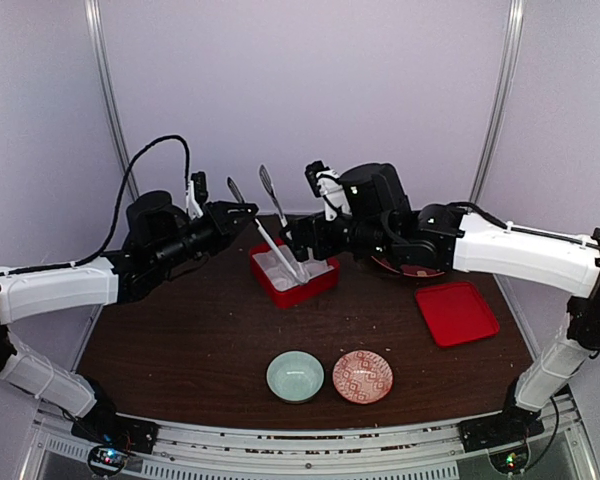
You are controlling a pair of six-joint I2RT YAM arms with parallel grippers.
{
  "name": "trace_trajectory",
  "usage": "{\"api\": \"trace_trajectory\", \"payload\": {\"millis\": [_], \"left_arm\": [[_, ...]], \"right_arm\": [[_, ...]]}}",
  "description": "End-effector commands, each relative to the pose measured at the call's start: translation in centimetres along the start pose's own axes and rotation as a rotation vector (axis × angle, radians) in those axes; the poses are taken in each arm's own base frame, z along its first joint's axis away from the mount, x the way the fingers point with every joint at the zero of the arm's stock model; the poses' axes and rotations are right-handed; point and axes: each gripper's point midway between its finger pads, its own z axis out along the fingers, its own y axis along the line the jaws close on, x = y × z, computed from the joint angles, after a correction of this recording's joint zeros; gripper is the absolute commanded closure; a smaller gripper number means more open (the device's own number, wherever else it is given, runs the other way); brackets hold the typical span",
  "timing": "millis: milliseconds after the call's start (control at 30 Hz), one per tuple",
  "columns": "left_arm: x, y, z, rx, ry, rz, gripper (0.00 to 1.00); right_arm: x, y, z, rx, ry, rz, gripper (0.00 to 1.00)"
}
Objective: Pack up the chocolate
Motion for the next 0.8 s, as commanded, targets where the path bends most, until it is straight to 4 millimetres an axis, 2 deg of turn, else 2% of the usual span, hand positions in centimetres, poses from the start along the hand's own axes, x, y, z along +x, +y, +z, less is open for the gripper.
{"api": "trace_trajectory", "payload": {"millis": [0,133,267,400,600,767], "left_arm": [[-2.1,-2.3,-0.9,0.067,-0.086,0.006,0.88],[-2.3,-2.2,-1.0,0.057,-0.096,-0.012,0.89],[-2.9,-2.3,-1.3,0.045,-0.121,-0.026,0.9],[-3.2,-2.4,-1.6,0.032,-0.141,-0.041,0.9],[-3.5,-2.8,-1.9,0.048,-0.174,-0.091,0.9],[-4.0,-3.3,-2.4,0.054,-0.202,-0.105,0.9]], "right_arm": [[-1.2,1.2,-0.5,-0.086,-0.034,0.042,0.02],[-0.3,2.1,0.8,-0.104,0.015,0.045,0.0],[-0.5,2.5,1.6,-0.068,0.009,0.025,0.0],[-0.4,3.9,2.3,-0.036,0.023,-0.046,0.0],[-0.3,3.9,3.1,-0.023,0.023,-0.018,0.0],[-0.1,3.0,3.7,0.034,0.018,-0.009,0.07]]}}
